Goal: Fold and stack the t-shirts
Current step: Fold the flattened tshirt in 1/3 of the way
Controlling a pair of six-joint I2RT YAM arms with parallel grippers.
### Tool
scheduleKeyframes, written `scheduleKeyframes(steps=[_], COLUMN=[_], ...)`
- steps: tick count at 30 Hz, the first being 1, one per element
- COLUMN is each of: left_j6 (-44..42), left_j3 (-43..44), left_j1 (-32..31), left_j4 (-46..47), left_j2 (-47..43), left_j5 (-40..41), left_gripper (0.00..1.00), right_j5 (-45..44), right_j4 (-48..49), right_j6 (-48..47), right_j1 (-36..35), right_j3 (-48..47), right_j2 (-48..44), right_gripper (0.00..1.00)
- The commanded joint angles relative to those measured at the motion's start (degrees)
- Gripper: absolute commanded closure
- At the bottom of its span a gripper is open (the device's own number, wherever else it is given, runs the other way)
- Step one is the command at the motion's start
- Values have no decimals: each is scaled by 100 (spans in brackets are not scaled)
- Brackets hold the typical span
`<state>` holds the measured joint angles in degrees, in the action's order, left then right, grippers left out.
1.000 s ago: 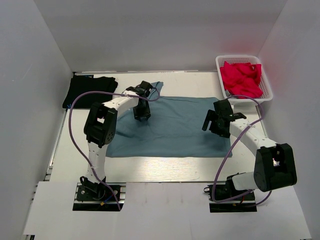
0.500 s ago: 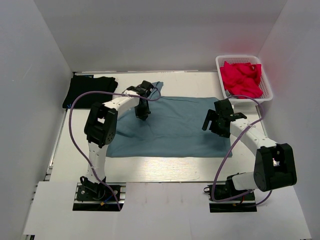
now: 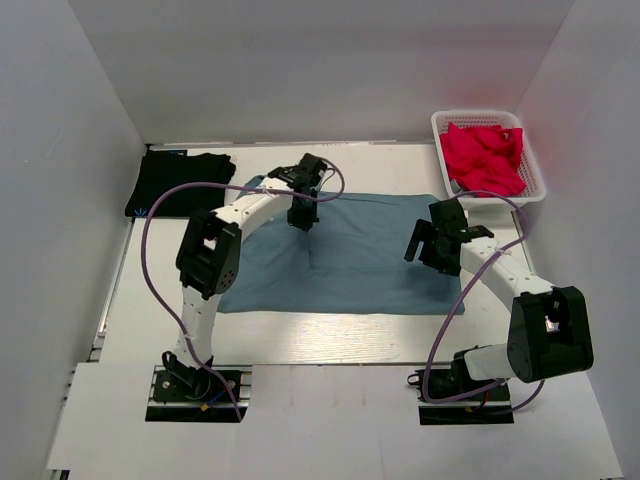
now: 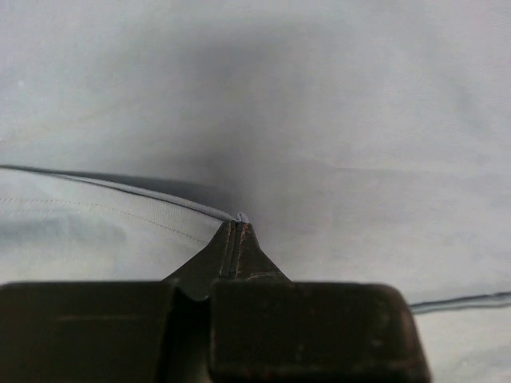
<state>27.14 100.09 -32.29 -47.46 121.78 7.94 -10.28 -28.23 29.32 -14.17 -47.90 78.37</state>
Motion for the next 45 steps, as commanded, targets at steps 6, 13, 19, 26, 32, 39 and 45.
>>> scheduleKeyframes(steps=[6, 13, 19, 26, 32, 39, 45], left_j6=[-270, -270, -489, -613, -613, -596, -428], left_j3=[598, 678, 1554, 2207, 2260, 2260, 2260], left_j1=[-119, 144, 399, 689, 874, 927, 1032], left_j4=[123, 360, 554, 501, 879, 1239, 1643], left_j2=[118, -224, 249, 1058, 1304, 1577, 1744], left_j5=[533, 1253, 1131, 833, 331, 120, 15], left_gripper=[38, 0, 0, 2, 6, 13, 22], right_j5=[123, 88, -70, -333, -492, -527, -641], right_j4=[195, 239, 177, 37, -121, -192, -280], right_j6=[-128, -208, -172, -32, -23, 3, -67], right_j1=[29, 29, 55, 55, 73, 99, 125], right_j3=[-35, -158, -421, -633, -957, -1020, -1020], right_j2=[-58, -146, -41, 109, 345, 425, 442], right_gripper=[10, 10, 10, 10, 10, 10, 10])
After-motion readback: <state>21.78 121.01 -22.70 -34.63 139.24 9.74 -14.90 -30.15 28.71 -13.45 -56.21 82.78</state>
